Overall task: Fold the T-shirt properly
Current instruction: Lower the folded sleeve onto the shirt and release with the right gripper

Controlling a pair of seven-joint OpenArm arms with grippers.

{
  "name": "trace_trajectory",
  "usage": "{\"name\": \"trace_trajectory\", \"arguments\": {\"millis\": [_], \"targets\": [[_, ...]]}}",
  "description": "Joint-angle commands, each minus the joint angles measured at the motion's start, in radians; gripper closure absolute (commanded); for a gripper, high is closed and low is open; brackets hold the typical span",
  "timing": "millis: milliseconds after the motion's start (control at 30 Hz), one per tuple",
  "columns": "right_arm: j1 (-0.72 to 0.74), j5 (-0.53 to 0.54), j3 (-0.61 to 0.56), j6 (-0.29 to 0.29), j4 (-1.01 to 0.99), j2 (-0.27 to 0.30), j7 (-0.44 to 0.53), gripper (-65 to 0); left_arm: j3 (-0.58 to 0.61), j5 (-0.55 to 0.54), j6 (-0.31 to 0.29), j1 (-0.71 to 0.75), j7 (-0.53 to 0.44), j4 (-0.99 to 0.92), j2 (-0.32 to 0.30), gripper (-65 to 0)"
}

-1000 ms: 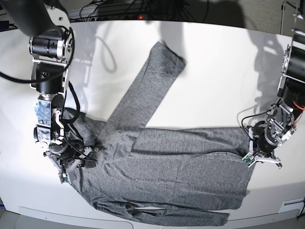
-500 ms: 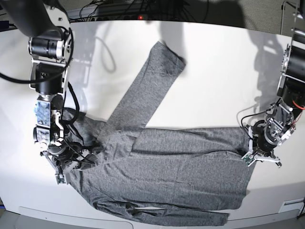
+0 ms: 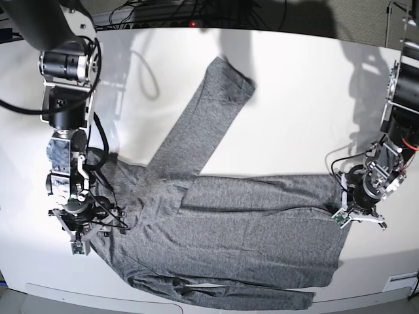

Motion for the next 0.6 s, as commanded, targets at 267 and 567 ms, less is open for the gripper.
{"name": "trace_trajectory", "arguments": {"millis": [267,567], "targets": [[0.037,0.014,0.001,-0.023,0.016,0.061,0.0,-30.6,-0.006,-0.006,0.169,-0.039,-0.008,0.011,-0.012,-19.3],[0.04,0.188,0.002,-0.021,0.016,0.075,-0.053,-30.6,-0.006,-0.006,0.209,-0.055,-0.008,0.011,-0.012,-31.2]]}}
